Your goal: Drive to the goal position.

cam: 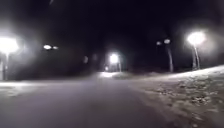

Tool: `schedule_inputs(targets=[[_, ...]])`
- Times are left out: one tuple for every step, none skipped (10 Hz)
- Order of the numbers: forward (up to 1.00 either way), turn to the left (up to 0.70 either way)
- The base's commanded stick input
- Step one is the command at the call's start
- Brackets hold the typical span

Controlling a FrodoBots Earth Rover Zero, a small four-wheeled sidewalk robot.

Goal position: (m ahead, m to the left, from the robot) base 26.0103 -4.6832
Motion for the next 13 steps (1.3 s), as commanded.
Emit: schedule_inputs(targets=[[1.0,0.0],[1.0,0.0],[1.0,0.0],[1.0,0.0],[1.0,0.0],[1.0,0.0],[1.0,0.0],[1.0,0.0],[1.0,0.0],[1.0,0.0],[1.0,0.0],[1.0,0.0],[1.0,0.0]])
